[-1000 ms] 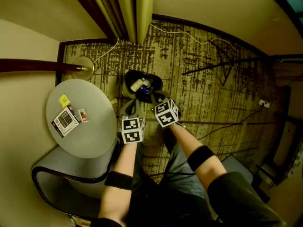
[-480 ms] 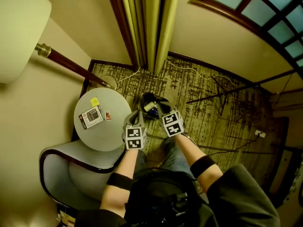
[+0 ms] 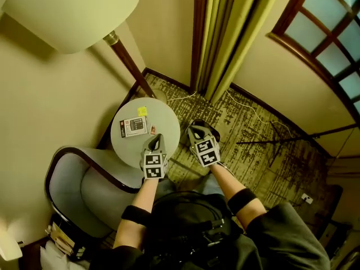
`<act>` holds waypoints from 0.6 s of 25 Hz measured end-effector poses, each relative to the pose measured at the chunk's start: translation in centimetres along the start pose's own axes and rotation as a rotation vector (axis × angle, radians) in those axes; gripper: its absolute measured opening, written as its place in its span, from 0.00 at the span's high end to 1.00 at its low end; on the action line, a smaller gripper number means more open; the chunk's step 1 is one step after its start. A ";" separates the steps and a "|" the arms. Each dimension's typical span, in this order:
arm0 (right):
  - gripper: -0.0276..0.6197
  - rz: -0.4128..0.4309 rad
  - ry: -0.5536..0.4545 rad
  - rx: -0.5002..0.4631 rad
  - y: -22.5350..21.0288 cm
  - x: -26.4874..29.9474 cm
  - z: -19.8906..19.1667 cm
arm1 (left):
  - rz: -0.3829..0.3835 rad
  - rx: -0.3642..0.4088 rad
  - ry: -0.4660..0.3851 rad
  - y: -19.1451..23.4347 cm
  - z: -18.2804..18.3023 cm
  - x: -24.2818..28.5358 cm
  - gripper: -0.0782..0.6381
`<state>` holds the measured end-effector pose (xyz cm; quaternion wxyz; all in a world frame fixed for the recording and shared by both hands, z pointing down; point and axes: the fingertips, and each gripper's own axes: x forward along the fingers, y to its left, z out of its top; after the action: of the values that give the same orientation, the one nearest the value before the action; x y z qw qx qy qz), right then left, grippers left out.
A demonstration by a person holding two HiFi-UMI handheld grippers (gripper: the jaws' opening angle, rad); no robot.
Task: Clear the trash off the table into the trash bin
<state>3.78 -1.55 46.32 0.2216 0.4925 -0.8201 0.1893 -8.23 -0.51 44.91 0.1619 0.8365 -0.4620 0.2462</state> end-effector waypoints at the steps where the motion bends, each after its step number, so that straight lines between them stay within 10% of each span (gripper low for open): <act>1: 0.96 0.023 0.000 -0.016 1.3 0.4 0.3 | 0.022 -0.014 -0.003 1.1 -0.2 -0.9 0.89; 15: 0.96 0.176 0.053 -0.134 11.3 4.2 0.6 | 0.144 -0.101 -0.016 9.3 -4.8 -7.2 0.89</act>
<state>-8.16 0.07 47.07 0.2583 0.3974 -0.8648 0.1657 -20.69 1.99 45.29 0.1822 0.7938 -0.5342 0.2266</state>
